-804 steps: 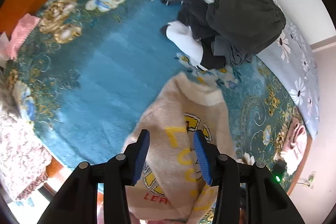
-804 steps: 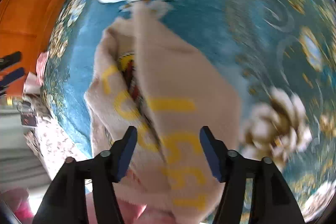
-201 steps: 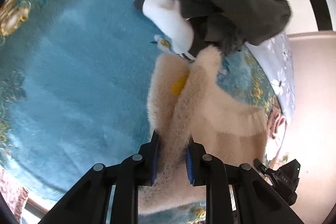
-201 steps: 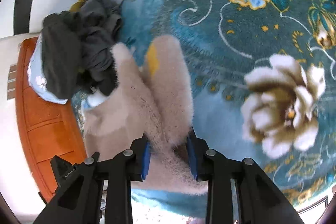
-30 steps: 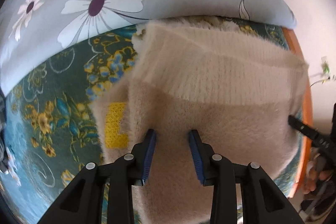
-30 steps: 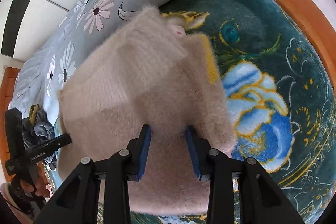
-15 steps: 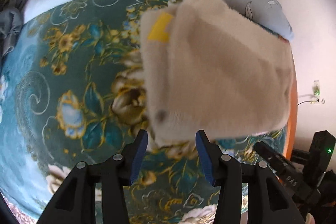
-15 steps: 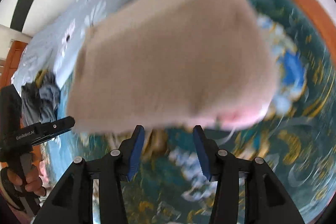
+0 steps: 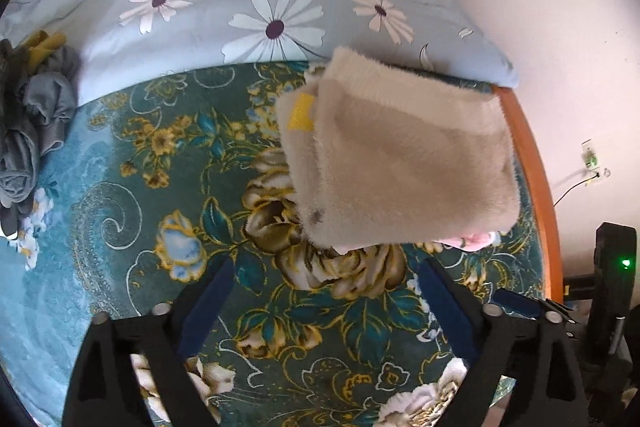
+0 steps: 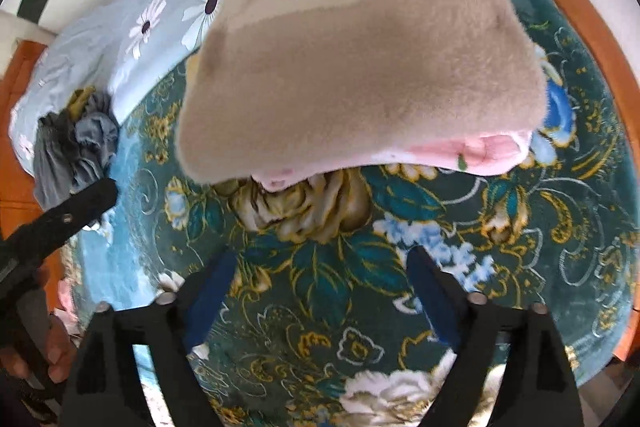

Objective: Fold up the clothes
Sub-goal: 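Open both grippers and withdraw them from the folded sweater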

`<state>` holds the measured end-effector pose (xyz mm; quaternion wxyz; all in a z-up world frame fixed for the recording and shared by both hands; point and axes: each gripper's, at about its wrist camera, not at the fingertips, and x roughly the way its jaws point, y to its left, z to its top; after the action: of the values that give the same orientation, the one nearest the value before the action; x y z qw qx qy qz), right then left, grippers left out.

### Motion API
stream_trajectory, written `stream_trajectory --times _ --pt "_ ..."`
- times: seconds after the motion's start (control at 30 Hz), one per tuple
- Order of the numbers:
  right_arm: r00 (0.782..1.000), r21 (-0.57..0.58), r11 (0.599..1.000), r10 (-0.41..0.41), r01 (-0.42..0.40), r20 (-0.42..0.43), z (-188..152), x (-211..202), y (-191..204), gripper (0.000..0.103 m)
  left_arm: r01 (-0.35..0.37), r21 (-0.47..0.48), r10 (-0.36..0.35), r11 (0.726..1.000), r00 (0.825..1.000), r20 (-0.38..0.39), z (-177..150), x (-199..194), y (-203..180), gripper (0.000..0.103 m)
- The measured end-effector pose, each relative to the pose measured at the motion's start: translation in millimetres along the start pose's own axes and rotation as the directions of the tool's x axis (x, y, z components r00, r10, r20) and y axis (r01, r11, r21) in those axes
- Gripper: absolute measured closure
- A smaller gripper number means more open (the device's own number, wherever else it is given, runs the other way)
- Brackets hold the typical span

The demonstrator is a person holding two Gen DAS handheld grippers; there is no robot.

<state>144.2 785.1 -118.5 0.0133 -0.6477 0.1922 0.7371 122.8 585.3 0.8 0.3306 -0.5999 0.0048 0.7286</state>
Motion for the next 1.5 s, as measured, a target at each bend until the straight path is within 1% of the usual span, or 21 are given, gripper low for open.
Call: stream_trajectory --times 0.1,0.17,0.2,0.23,0.33,0.4,0.47,0.6,0.7,0.73,0.87,0.97,1.07,1.23,1.33,1.4,1.5 --pt "0.999 -0.007 0.999 -0.036 0.036 -0.002 -5.9 -5.8 11.9 0.012 0.031 -0.042 -0.030 0.999 0.999 0.014 -5.7 -6.5 12.5 0.001" --pt "0.998 -0.010 0.998 -0.062 0.062 -0.002 -10.3 -8.7 20.2 0.007 0.035 -0.069 -0.034 0.997 0.999 0.021 -9.2 -8.5 20.7 0.000" --pt "0.997 -0.006 0.997 -0.074 0.074 -0.002 -12.5 -9.2 23.5 0.002 0.030 -0.077 -0.028 0.997 0.999 0.028 -10.8 -9.2 24.6 0.000" --pt "0.996 0.000 0.996 -0.085 0.085 -0.002 -14.5 -9.4 26.3 0.000 0.026 -0.085 -0.023 0.996 0.999 0.035 -12.3 -9.8 28.6 0.000" --pt "0.992 0.011 0.992 -0.126 0.126 -0.007 -17.7 -8.7 32.4 0.000 0.024 -0.099 -0.021 0.995 0.999 0.032 -14.2 -8.4 39.6 0.000" --pt "0.986 0.008 0.986 -0.167 0.167 -0.011 -17.9 -7.3 36.5 0.000 0.021 -0.097 -0.019 0.995 1.000 0.024 -13.0 -6.3 44.6 0.000" --pt "0.982 0.012 0.982 -0.190 0.190 -0.016 -17.2 -5.4 39.2 0.000 0.027 -0.091 -0.025 0.996 0.999 0.022 -10.0 -4.0 48.1 0.000" --pt "0.976 0.038 0.976 -0.215 0.216 -0.026 -15.4 -1.4 41.6 0.000 0.051 -0.090 -0.050 0.995 0.999 0.017 -6.4 1.8 55.9 0.000" --pt "0.971 0.059 0.969 -0.236 0.238 -0.044 -15.1 5.6 41.6 0.000 0.052 -0.088 -0.052 0.995 0.999 -0.004 -7.6 10.9 61.6 0.000" --pt "0.969 0.065 0.967 -0.243 0.246 -0.050 -15.2 8.2 41.5 0.000 0.045 -0.079 -0.045 0.996 0.999 -0.004 -9.3 13.7 62.8 0.000" --pt "0.960 0.092 0.957 -0.270 0.276 -0.078 -18.1 22.8 39.7 0.000 -0.024 0.019 0.024 1.000 0.999 0.031 -21.0 21.6 60.3 0.000" --pt "0.954 0.102 0.952 -0.277 0.289 -0.111 -20.5 34.7 40.0 0.000 -0.035 0.062 0.034 0.997 0.999 0.020 -27.0 30.8 62.2 0.000" --pt "0.949 0.087 0.949 -0.293 0.304 -0.116 -19.0 42.0 44.7 0.000 -0.043 0.100 0.043 0.994 0.999 0.007 -32.6 39.9 64.4 0.000" --pt "0.947 0.054 0.951 -0.296 0.304 -0.122 -9.2 51.0 55.8 0.000 -0.027 0.040 0.028 0.999 0.999 -0.026 -33.2 53.0 74.8 0.000" --pt "0.949 0.048 0.954 -0.290 0.297 -0.123 -3.3 55.6 61.3 0.000 0.013 0.014 -0.012 1.000 0.999 -0.034 -31.4 57.4 81.0 0.000" --pt "0.947 0.041 0.951 -0.298 0.305 -0.123 -2.3 57.7 63.8 0.000 0.029 -0.002 -0.029 1.000 0.999 -0.036 -29.3 59.1 84.8 0.000" --pt "0.942 0.029 0.947 -0.315 0.320 -0.116 -0.5 58.3 66.3 0.000 0.048 -0.056 -0.049 0.997 0.998 -0.027 -24.9 60.3 93.4 0.000"
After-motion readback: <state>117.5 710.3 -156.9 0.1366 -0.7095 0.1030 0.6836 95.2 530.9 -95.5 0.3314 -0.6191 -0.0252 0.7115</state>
